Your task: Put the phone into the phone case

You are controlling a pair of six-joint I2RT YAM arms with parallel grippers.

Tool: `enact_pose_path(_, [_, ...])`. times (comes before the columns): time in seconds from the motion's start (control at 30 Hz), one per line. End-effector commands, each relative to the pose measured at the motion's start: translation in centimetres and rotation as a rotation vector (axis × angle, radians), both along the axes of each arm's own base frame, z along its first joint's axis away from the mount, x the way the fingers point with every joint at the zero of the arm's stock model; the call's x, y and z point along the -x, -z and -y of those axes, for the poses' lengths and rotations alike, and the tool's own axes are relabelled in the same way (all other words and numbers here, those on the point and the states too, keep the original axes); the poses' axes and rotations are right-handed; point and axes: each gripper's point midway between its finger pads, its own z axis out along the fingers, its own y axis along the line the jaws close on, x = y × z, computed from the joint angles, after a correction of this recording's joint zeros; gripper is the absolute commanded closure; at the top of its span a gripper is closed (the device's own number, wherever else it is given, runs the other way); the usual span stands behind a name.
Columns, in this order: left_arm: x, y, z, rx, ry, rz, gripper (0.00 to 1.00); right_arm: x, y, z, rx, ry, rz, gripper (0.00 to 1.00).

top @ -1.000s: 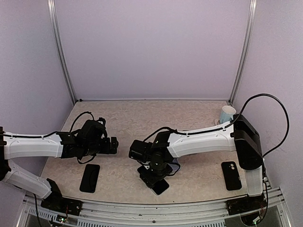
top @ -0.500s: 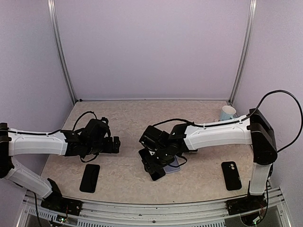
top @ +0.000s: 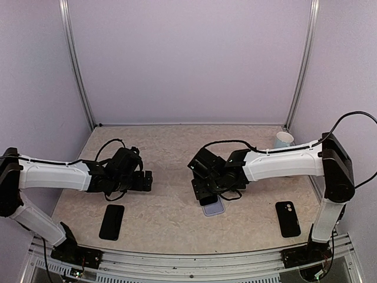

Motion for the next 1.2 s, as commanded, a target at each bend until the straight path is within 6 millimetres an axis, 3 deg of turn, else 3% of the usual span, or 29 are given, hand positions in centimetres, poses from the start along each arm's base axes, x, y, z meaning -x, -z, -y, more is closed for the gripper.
enact_pose_path(0.0, [-1.1, -0.8, 0.4, 0.002, 0.004, 0.032, 0.01, -0.7, -0.8, 1.7, -0.007, 0.11, 0.059, 0.58])
enact_pose_path(0.3, [-1.0, -0.3, 0.3, -0.004, 0.003, 0.025, 0.01, 1.0, 2.0, 2.9, 0.037, 0.117, -0.011, 0.59])
enact_pose_path(0.57, [-1.1, -0.1, 0.5, -0.004, 0.007, 0.018, 0.01, 1.5, 1.4, 1.5, 0.048, 0.061, -0.034, 0.6])
enact_pose_path(0.77, [-1.0, 0.1, 0.4, -0.008, 0.009, 0.016, 0.01, 1.7, 1.0, 1.7, 0.056, 0.085, -0.054, 0.6])
enact_pose_path(1.17, [-1.0, 0.4, 0.4, -0.008, 0.009, 0.009, 0.01, 3.1, 4.9, 3.1, 0.08, 0.123, -0.138, 0.6])
